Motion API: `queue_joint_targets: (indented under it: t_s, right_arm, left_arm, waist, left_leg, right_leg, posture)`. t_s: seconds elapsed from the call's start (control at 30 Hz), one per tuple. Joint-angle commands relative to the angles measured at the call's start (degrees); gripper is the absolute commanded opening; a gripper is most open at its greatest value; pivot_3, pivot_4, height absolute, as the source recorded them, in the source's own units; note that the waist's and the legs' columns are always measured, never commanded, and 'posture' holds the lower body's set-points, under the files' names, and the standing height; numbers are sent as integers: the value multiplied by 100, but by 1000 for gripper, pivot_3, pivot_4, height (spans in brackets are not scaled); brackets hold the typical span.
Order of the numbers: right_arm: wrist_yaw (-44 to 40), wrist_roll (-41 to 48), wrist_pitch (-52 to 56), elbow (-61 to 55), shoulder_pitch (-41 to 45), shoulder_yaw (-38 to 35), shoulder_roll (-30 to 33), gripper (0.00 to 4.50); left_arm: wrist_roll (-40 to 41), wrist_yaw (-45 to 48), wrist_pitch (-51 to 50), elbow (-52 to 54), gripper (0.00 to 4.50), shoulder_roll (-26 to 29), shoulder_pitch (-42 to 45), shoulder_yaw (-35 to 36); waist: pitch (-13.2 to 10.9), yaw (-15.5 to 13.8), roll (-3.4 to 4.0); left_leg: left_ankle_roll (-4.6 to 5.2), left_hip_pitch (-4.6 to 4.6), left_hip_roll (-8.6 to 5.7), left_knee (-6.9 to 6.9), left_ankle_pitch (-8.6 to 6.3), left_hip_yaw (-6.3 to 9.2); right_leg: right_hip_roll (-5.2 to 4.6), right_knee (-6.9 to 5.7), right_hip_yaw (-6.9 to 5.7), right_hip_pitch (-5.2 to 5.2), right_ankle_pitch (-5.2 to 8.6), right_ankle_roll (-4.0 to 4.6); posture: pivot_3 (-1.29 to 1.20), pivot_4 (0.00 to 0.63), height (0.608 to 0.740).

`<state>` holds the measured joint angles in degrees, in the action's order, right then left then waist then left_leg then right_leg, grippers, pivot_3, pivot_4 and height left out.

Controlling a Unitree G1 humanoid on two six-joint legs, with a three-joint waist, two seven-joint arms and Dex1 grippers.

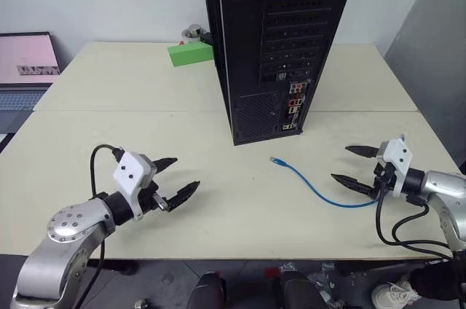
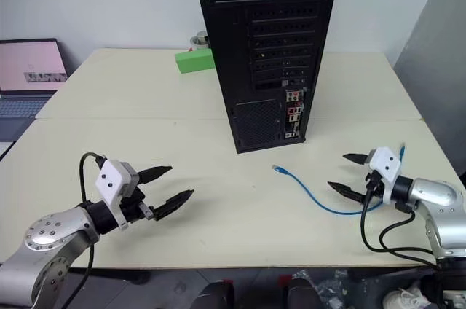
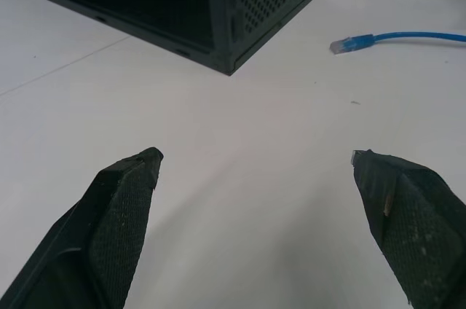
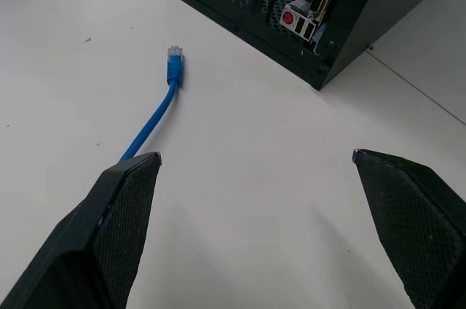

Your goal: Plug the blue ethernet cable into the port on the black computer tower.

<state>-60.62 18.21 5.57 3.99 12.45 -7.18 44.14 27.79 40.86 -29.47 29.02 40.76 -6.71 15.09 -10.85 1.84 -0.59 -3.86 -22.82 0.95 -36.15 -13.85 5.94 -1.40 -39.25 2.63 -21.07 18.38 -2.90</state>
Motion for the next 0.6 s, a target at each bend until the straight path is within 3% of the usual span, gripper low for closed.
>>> queue_joint_targets:
  t_s: [0.03, 0.5, 0.6]
  right_arm:
    - [-121, 47, -108, 12, 101, -14, 29, 4500]
    - [-325, 79, -36, -59, 150, 211, -19, 4500]
    - [-219, 180, 138, -348, 51, 235, -121, 4500]
  left_arm:
    - [43, -22, 5, 283, 4474, 55, -85, 178]
    - [-144, -161, 10, 532, 4474, 112, -434, 162]
    - [-719, 109, 542, 557, 4474, 388, -591, -244]
  waist:
    - [0, -2, 0]
    - [0, -4, 0]
    - [0, -2, 0]
  left_leg:
    - [0, 0, 0, 0, 0, 0]
    - [0, 0, 0, 0, 0, -1]
    - [0, 0, 0, 0, 0, -2]
  right_leg:
    - [0, 0, 0, 0, 0, 0]
    - [-1, -2, 0, 0, -1, 1]
    - [-1, -2, 1, 0, -1, 1]
  posture:
    - [0, 150, 740]
    - [0, 150, 740]
    - [0, 150, 740]
